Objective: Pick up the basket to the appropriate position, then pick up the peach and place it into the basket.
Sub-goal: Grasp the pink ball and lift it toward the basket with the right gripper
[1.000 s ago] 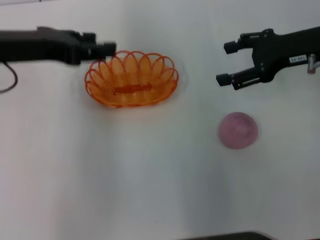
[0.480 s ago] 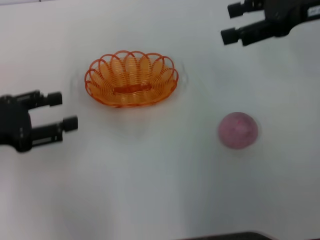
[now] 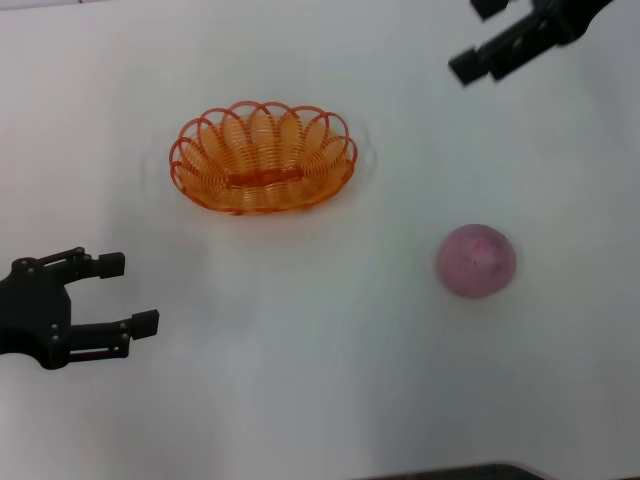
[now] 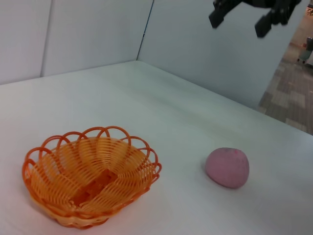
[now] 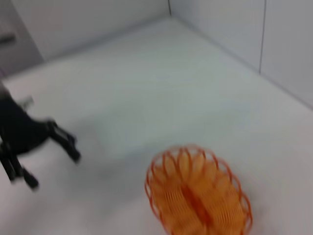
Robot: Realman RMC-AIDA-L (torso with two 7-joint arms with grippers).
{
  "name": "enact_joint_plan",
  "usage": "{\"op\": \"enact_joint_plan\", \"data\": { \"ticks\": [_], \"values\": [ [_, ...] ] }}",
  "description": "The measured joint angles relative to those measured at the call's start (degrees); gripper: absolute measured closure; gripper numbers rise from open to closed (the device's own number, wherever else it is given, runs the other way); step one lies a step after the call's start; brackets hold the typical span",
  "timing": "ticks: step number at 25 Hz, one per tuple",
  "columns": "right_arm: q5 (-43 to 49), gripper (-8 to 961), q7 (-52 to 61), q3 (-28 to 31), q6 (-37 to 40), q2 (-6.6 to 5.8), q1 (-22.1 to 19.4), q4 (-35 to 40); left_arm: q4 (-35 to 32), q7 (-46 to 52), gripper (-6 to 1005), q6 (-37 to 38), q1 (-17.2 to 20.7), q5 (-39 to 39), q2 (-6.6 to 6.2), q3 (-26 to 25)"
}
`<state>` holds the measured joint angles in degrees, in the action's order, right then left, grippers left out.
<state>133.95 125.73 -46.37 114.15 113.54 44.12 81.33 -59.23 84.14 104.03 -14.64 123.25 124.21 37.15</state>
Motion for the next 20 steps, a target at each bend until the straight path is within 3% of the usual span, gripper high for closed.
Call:
{"op": "enact_joint_plan", "data": {
  "ticks": [8,13,20],
  "values": [
    [12.93,15,0.17,-13.66,-0.18,2.25,2.73,-4.66,0.06,0.56,107,0.21,-0.86,0.82,-0.2,-0.39],
    [16.83,15,-0.17,-17.89,-0.48,3.16,3.84,-9.36,0.08,0.88,107,-0.13,-1.46,0.85,-0.2,-0.31],
    [23.28,15,-1.06,-19.47,-2.17,4.96,6.08,-15.58,1.46,0.87,107,-0.67,-2.37,0.86,-0.34,0.05]
  ]
}}
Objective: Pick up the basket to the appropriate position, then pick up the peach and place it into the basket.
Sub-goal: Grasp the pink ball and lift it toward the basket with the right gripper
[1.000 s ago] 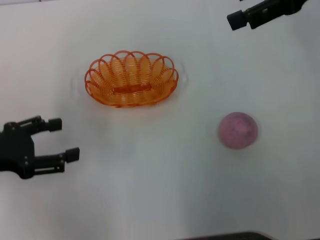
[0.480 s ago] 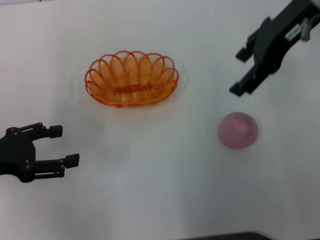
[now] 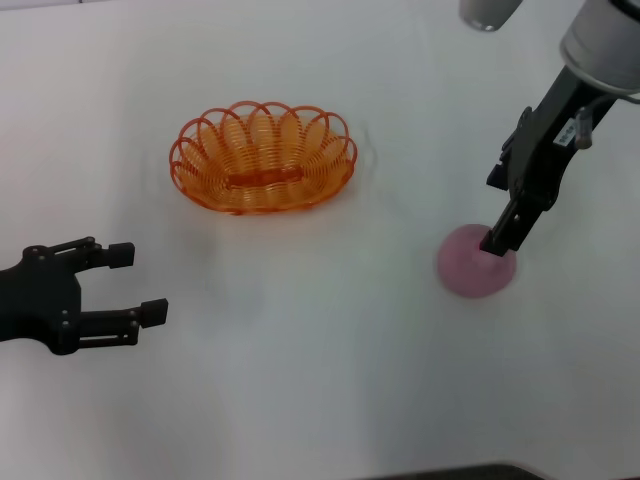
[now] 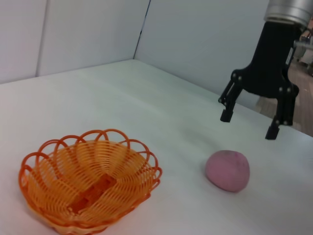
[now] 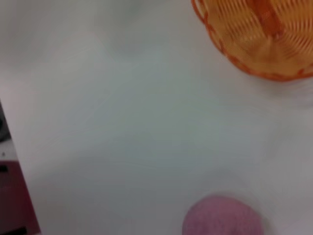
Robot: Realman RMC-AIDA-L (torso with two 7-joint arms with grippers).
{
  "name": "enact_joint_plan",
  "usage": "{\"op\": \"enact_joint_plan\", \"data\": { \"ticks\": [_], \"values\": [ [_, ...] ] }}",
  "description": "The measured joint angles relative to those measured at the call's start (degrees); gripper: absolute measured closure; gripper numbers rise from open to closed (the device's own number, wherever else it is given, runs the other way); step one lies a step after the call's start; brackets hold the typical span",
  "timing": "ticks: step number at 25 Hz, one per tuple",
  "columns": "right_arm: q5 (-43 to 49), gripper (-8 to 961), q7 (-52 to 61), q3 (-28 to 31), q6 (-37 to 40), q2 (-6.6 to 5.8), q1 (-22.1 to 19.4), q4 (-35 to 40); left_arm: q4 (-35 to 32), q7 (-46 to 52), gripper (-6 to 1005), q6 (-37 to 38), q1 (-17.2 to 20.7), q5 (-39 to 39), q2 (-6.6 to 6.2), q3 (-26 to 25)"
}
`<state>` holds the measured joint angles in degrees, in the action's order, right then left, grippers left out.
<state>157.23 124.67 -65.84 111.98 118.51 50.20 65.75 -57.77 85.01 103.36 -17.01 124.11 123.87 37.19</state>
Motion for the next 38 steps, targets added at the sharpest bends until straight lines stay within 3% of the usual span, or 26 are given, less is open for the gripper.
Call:
{"op": "enact_joint_plan", "data": {
  "ticks": [5,15,23,37,38],
  "values": [
    [2.55,16,0.08,-2.37,-1.34,0.92,1.08,-2.41,0.82,-0.22,107,-0.98,-0.3,0.0,-0.12,-0.01],
    [2.79,16,1.27,-9.72,-7.72,1.27,1.7,-8.74,1.32,-0.43,107,-1.73,-0.4,-0.01,-0.13,0.1],
    [2.54,16,1.15,-11.24,-12.69,1.56,2.27,-13.03,2.79,-0.46,106,-1.69,-0.92,-0.01,-0.27,0.13],
    [0.99,17,1.53,-14.17,-14.37,1.82,3.37,-15.76,2.41,-0.46,106,-1.51,-1.1,0.46,-0.49,0.05],
    [0.98,49,1.48,-14.17,-14.32,1.8,3.47,-15.76,2.41,-0.46,106,-1.51,-1.1,0.46,-0.49,0.05]
  ]
}}
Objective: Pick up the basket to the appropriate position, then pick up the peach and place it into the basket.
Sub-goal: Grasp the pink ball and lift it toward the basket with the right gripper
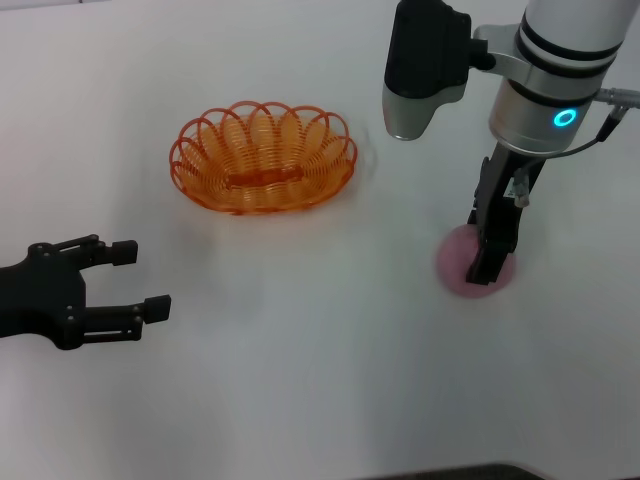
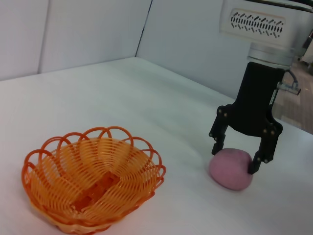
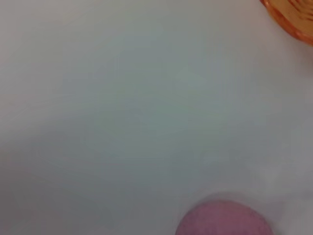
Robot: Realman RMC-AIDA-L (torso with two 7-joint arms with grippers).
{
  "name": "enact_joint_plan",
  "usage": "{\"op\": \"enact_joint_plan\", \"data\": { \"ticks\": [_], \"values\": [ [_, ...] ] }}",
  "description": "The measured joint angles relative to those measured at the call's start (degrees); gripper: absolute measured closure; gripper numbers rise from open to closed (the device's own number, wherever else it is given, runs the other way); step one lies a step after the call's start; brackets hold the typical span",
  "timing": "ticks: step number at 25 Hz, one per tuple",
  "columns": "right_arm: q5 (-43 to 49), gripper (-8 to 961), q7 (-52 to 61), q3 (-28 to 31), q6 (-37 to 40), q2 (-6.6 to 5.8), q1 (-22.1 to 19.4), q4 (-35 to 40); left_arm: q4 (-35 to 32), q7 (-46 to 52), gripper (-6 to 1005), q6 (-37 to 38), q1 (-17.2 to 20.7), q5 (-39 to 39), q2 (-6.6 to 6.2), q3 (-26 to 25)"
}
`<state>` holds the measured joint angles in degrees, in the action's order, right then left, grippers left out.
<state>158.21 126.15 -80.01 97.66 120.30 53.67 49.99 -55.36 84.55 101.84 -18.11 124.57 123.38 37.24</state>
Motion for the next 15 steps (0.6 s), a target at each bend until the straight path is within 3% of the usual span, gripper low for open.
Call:
{"op": "enact_joint_plan", "data": {
  "ticks": [4,9,15],
  "values": [
    [-0.09,177,0.05,0.17,0.49,-0.13,0.37,-0.03,-0.02,0.0,106,-0.03,0.0,0.03,0.01,-0.23],
    [-0.07,427,0.13,-0.09,0.7,-0.15,0.54,-0.07,-0.02,0.07,106,-0.19,-0.09,0.06,0.02,-0.15],
    [0.09,544,0.15,-0.09,0.98,-0.16,0.83,-0.07,-0.01,0.23,106,-0.12,-0.4,0.06,0.02,0.01]
  ]
}}
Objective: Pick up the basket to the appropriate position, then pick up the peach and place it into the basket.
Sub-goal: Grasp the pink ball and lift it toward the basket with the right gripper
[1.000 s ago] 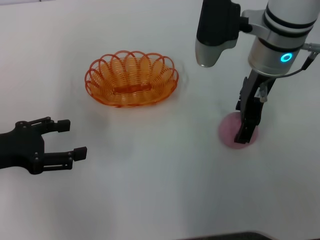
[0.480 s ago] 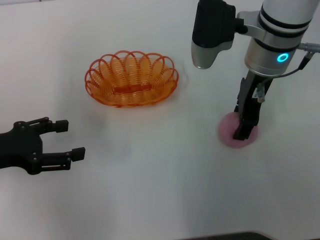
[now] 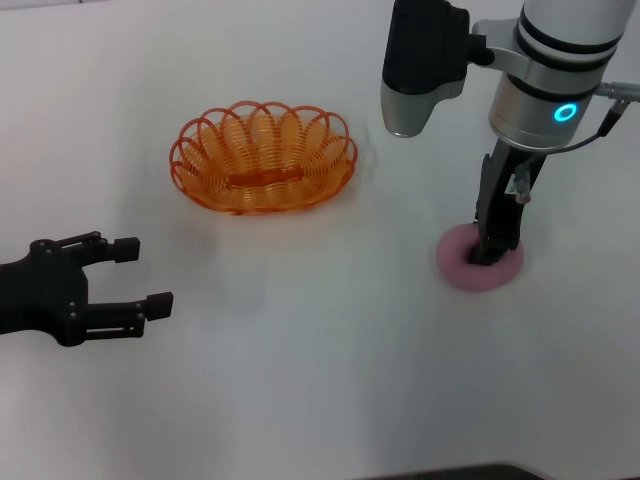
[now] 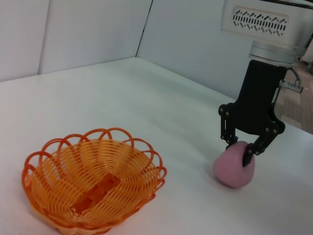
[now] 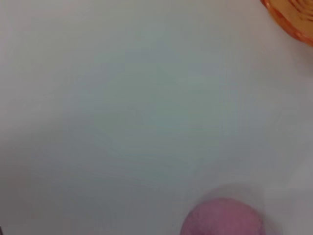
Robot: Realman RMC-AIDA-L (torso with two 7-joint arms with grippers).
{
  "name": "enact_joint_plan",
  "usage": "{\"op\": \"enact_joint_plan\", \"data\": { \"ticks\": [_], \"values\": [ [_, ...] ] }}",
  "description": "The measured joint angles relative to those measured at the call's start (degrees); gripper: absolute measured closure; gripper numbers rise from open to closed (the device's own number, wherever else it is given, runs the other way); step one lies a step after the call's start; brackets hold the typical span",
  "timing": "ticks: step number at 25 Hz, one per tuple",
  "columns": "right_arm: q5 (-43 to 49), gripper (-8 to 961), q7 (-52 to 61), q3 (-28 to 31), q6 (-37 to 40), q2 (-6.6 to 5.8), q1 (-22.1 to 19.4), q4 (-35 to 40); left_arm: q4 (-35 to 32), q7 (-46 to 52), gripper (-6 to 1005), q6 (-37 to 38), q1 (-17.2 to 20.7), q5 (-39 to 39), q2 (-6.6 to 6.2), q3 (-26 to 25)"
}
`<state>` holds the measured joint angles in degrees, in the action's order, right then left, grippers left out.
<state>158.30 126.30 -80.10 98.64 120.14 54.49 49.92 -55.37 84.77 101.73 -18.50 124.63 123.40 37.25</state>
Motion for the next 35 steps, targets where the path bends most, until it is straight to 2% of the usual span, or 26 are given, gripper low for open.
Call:
{"op": "enact_joint_plan", "data": {
  "ticks": [8,26,30,35],
  "values": [
    [0.14,717,0.0,0.03,0.58,-0.05,0.31,0.0,0.0,0.16,106,0.21,-0.13,0.0,-0.07,0.01],
    [0.35,853,0.6,0.03,1.49,-0.29,1.53,0.01,-0.52,0.22,111,0.31,-0.13,0.09,-0.09,-0.03],
    [0.29,871,0.27,0.21,4.36,-0.36,2.35,1.59,-0.63,0.23,112,0.37,-0.13,0.09,-0.2,-0.07],
    [0.68,893,0.55,1.04,10.54,-0.72,3.94,8.01,-0.79,0.42,111,1.14,-0.2,0.09,-0.52,-0.37]
  ]
}}
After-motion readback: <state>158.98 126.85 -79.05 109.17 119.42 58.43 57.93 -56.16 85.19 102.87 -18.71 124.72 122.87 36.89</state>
